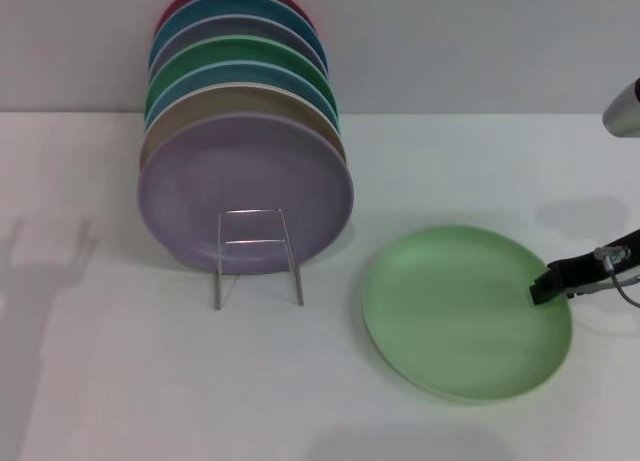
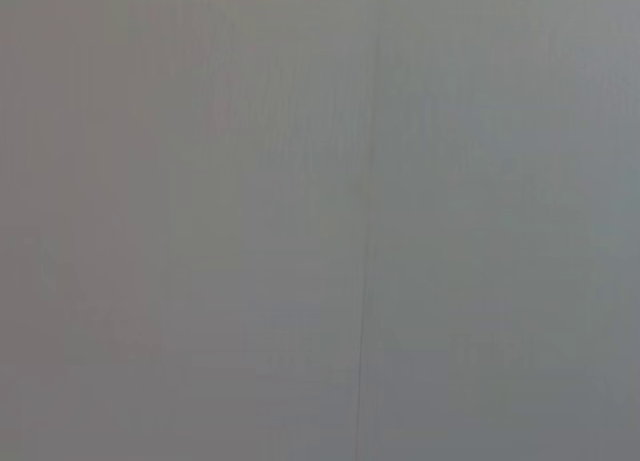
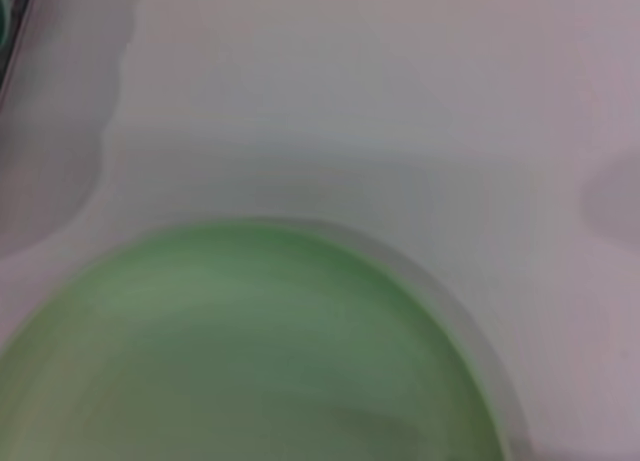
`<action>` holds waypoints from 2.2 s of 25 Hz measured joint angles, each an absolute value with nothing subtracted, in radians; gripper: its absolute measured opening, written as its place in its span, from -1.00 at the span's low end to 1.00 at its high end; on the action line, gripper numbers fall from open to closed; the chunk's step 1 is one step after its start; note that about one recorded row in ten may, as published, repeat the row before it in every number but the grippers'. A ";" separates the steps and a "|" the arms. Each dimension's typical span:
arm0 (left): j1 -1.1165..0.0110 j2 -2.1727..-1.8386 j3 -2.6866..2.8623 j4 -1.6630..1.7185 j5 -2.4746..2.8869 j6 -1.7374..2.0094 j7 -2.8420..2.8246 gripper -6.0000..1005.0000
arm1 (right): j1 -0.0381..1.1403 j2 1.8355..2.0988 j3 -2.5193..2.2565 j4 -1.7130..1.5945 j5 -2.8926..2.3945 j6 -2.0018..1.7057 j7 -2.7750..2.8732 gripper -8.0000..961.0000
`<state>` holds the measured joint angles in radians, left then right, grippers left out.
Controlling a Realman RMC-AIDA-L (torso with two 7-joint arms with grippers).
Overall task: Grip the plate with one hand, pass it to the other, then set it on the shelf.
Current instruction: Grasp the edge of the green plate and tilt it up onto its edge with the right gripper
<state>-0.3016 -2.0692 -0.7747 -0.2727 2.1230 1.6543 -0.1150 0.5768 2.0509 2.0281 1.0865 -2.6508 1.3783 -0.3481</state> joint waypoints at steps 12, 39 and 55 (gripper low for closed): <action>-0.297 -2.071 -0.775 -0.273 2.123 1.670 -0.115 0.61 | 0.576 2.051 2.035 1.075 -2.659 1.375 -0.363 -0.57; -0.293 -2.071 -0.774 -0.273 2.123 1.690 -0.115 0.60 | 0.528 2.066 2.030 1.162 -2.662 1.325 -0.414 -0.92; -0.300 -2.071 -0.775 -0.273 2.124 1.691 -0.115 0.59 | 0.409 2.077 1.984 1.372 -2.628 1.107 -0.502 -0.94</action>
